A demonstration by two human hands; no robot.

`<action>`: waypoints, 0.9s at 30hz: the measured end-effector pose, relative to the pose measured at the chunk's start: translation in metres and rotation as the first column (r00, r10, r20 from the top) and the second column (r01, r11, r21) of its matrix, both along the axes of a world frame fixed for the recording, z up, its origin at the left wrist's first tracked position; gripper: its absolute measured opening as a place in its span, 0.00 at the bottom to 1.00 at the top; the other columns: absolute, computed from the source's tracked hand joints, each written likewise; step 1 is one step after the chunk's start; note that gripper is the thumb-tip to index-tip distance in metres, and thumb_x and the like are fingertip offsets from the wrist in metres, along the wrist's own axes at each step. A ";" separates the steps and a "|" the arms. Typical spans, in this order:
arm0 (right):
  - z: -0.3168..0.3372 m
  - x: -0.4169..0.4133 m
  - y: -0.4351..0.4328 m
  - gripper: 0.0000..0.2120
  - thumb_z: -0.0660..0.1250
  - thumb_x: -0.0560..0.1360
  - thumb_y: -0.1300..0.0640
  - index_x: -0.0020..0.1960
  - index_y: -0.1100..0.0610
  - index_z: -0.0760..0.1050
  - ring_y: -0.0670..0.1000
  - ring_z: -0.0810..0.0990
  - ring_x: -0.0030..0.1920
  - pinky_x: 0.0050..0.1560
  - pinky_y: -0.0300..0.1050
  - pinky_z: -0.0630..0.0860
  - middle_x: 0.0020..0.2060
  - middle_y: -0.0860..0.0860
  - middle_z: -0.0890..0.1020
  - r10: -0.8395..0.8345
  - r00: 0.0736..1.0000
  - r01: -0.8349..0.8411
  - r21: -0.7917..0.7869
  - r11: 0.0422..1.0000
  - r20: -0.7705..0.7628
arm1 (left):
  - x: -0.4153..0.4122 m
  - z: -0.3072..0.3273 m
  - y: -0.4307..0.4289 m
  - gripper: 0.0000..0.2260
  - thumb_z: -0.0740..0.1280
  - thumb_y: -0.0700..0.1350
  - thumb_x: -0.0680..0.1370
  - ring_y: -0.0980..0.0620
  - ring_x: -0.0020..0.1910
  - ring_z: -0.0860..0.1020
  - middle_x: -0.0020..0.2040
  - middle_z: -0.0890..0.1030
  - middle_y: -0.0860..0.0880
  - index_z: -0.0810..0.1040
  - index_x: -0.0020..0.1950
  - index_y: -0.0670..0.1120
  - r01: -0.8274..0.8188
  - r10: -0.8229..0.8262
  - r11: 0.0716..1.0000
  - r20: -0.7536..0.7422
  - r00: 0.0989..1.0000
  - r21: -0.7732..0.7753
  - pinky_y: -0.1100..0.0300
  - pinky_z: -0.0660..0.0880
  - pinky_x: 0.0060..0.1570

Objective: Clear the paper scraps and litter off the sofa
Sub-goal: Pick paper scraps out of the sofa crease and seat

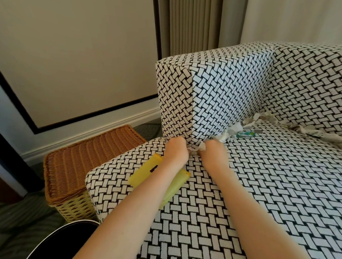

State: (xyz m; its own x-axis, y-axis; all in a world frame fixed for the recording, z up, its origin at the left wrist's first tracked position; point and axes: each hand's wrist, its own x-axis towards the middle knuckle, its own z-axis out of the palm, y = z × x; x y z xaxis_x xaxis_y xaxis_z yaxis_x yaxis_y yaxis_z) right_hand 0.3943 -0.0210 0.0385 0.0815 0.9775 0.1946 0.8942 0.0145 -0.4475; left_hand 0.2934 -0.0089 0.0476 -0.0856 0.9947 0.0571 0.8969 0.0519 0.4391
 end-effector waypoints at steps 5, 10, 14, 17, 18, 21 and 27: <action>0.006 0.019 -0.001 0.12 0.65 0.76 0.57 0.35 0.55 0.68 0.49 0.72 0.33 0.28 0.35 0.62 0.30 0.47 0.72 -0.005 0.896 0.015 0.020 1.000 -0.443 | -0.005 0.019 0.002 0.12 0.66 0.43 0.76 0.54 0.33 0.73 0.44 0.79 0.45 0.77 0.56 0.38 0.029 0.117 0.958 0.477 0.871 -0.287 0.64 0.71 0.35; 0.016 0.024 0.000 0.08 0.68 0.74 0.55 0.46 0.59 0.72 0.45 0.70 0.34 0.34 0.38 0.67 0.38 0.51 0.74 -0.032 0.454 -0.012 -0.042 0.999 -0.890 | 0.002 0.036 -0.008 0.03 0.60 0.37 0.79 0.53 0.33 0.75 0.41 0.72 0.45 0.72 0.51 0.39 0.061 0.318 0.913 0.796 0.515 -0.403 0.63 0.75 0.33; 0.024 0.029 -0.001 0.10 0.65 0.74 0.62 0.54 0.63 0.70 0.44 0.70 0.27 0.26 0.36 0.68 0.36 0.52 0.73 -0.101 0.136 -0.124 -0.118 0.985 -0.986 | 0.005 0.031 -0.007 0.04 0.60 0.38 0.79 0.46 0.45 0.77 0.44 0.76 0.43 0.73 0.46 0.39 -0.040 0.284 0.939 0.708 0.646 -0.341 0.55 0.78 0.51; 0.026 0.030 -0.004 0.02 0.62 0.75 0.66 0.44 0.61 0.70 0.42 0.66 0.20 0.19 0.32 0.63 0.31 0.52 0.70 -0.208 0.044 -0.249 -0.212 0.945 -0.977 | 0.004 0.027 -0.016 0.08 0.60 0.41 0.79 0.49 0.45 0.75 0.43 0.79 0.46 0.76 0.51 0.40 -0.040 0.133 0.976 0.443 0.887 -0.213 0.60 0.72 0.47; 0.026 0.029 -0.006 0.03 0.62 0.74 0.67 0.43 0.61 0.70 0.43 0.67 0.22 0.19 0.32 0.63 0.31 0.52 0.71 -0.230 0.102 -0.238 -0.248 0.939 -0.968 | 0.005 0.026 -0.020 0.08 0.61 0.43 0.79 0.51 0.39 0.73 0.39 0.78 0.47 0.77 0.46 0.40 -0.025 0.091 0.983 0.368 0.925 -0.181 0.60 0.72 0.42; 0.026 0.025 -0.010 0.03 0.63 0.73 0.65 0.40 0.59 0.71 0.48 0.70 0.31 0.26 0.37 0.66 0.33 0.51 0.72 -0.210 0.502 -0.054 -0.273 0.961 -0.839 | 0.017 0.015 -0.024 0.13 0.66 0.51 0.75 0.50 0.39 0.74 0.39 0.76 0.47 0.76 0.43 0.41 -0.027 0.042 0.996 0.169 0.985 -0.089 0.61 0.71 0.38; 0.016 0.023 -0.009 0.11 0.59 0.74 0.62 0.51 0.61 0.78 0.57 0.71 0.57 0.56 0.46 0.70 0.49 0.57 0.76 -0.020 0.980 0.015 -0.025 1.000 -0.197 | 0.033 0.004 -0.017 0.15 0.64 0.50 0.78 0.45 0.57 0.72 0.56 0.76 0.42 0.76 0.56 0.39 -0.120 0.120 0.993 -0.013 0.993 0.014 0.58 0.71 0.49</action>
State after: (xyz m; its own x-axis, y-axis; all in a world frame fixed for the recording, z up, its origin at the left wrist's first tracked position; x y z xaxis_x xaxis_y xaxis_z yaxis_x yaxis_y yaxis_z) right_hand 0.4169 -0.0305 0.0545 0.1333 0.9797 0.1499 0.7886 -0.0132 -0.6148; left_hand 0.3260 -0.0256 0.0519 -0.2034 0.9765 0.0718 0.8907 0.1541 0.4277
